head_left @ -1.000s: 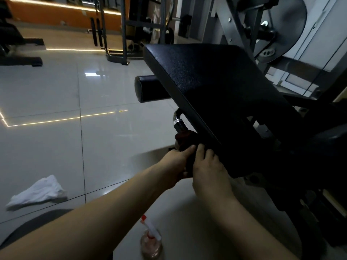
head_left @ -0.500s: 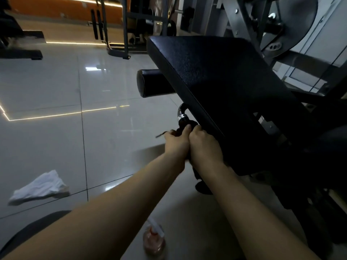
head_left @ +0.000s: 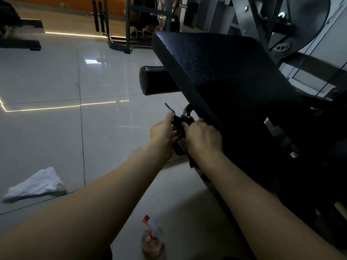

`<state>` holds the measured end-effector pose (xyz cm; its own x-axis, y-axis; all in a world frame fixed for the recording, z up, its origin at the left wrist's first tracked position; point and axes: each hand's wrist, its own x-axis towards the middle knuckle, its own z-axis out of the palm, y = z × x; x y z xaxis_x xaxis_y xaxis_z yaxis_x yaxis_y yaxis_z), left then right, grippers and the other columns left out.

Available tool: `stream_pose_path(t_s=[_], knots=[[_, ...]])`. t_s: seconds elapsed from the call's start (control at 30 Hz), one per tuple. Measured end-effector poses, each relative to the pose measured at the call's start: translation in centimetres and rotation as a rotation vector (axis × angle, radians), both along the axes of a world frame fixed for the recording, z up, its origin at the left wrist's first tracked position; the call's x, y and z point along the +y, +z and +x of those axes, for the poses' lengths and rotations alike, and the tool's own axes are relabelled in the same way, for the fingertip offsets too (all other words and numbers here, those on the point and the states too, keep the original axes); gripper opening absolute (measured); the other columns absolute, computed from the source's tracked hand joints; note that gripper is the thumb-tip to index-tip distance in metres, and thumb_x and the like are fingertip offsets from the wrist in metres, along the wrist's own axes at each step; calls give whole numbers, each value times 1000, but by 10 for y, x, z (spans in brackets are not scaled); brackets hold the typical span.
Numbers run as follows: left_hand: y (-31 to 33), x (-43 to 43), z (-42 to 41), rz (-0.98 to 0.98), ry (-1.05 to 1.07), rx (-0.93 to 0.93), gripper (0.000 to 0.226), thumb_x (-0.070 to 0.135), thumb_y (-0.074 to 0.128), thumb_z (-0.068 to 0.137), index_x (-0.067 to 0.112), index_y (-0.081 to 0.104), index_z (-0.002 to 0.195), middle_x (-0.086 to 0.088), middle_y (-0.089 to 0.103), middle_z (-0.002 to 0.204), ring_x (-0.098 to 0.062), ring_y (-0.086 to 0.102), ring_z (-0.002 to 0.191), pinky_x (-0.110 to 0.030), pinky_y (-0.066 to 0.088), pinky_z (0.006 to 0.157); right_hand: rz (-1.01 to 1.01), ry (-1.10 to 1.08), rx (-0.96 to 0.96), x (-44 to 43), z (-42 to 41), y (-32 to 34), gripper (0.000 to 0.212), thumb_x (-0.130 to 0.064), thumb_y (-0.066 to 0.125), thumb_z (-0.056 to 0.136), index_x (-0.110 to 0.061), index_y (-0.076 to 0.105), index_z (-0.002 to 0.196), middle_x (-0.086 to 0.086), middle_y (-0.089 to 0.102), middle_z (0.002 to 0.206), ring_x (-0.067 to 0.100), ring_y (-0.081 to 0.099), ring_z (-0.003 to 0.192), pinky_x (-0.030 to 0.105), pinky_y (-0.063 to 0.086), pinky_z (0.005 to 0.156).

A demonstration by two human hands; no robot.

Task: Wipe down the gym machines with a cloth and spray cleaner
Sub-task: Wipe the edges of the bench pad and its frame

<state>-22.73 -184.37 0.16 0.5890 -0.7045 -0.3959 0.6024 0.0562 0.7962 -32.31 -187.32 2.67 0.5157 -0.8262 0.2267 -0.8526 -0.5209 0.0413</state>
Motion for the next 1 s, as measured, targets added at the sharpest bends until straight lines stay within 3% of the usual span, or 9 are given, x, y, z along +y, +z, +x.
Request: stream_pose_path(t_s=[0.07, 0.17, 0.23, 0.37, 0.5, 0.67, 0.8, 0.9, 1.0], knots=[[-1, -4, 6, 15, -30, 53, 33, 34, 55, 103, 4, 65, 107, -15, 72, 101, -26, 72, 81, -35, 61, 67, -31, 1, -48, -6, 13, 0, 52, -47, 29, 108, -1, 51, 119, 16, 71, 106, 32, 70, 96, 33, 40, 63], [-3, 2, -11, 52, -188, -7, 25, 32, 60, 98, 8, 68, 99, -4, 60, 73, -13, 50, 48, -22, 38, 43, -114, -12, -16, 3, 2, -9, 42, -32, 29, 108, 3, 44, 127, 16, 69, 110, 29, 71, 96, 33, 45, 63], [-4, 13, -29, 101, -248, -97, 27, 32, 58, 99, 9, 69, 92, -4, 61, 71, -15, 51, 51, -25, 37, 47, -163, -5, 38, 26, -20, -18, 49, -20, 33, 103, 8, 28, 143, 20, 59, 124, 27, 65, 104, 31, 52, 77], [-8, 38, -64, 63, -309, -151, 32, 26, 47, 105, 14, 70, 87, -2, 69, 72, -15, 66, 68, -29, 49, 64, -56, 45, 168, 59, -59, -22, 112, -38, 77, 82, 2, 3, 156, 23, 33, 148, 31, 46, 131, 35, 42, 110], [3, 22, -51, 3, -243, -141, 29, 37, 53, 102, 20, 74, 91, -9, 77, 97, -24, 72, 98, -45, 56, 93, -169, 24, 158, 30, -25, -18, 69, -15, 50, 99, 6, 13, 153, 21, 48, 134, 24, 60, 110, 30, 54, 87], [7, -15, -7, -3, -145, 92, 27, 30, 61, 101, 10, 75, 113, -12, 77, 108, -25, 75, 95, -36, 59, 74, -109, 12, 123, 0, 25, -8, 48, -7, 20, 104, 9, 20, 149, 25, 57, 122, 27, 69, 95, 32, 55, 73], [-2, -13, -17, 21, -75, 66, 29, 31, 63, 97, 7, 75, 110, -13, 76, 102, -29, 75, 90, -38, 59, 70, -248, 29, 109, 7, 9, -15, 58, -10, 22, 99, 6, 12, 153, 26, 60, 119, 26, 68, 90, 29, 52, 70], [-12, 0, -44, -28, -85, 31, 54, 48, 67, 82, 10, 67, 120, -16, 74, 113, -34, 72, 106, -49, 58, 93, -182, 72, 45, 36, -37, -24, 75, -17, 54, 94, 5, 14, 154, 24, 54, 130, 28, 62, 109, 31, 52, 88], [-16, 16, -79, -49, -178, -78, 59, 45, 65, 89, 17, 48, 139, -11, 69, 119, -26, 69, 109, -46, 55, 98, -136, 127, -62, 56, -82, -34, 85, -16, 74, 77, 3, 35, 150, 24, 55, 134, 32, 63, 113, 36, 54, 92]])
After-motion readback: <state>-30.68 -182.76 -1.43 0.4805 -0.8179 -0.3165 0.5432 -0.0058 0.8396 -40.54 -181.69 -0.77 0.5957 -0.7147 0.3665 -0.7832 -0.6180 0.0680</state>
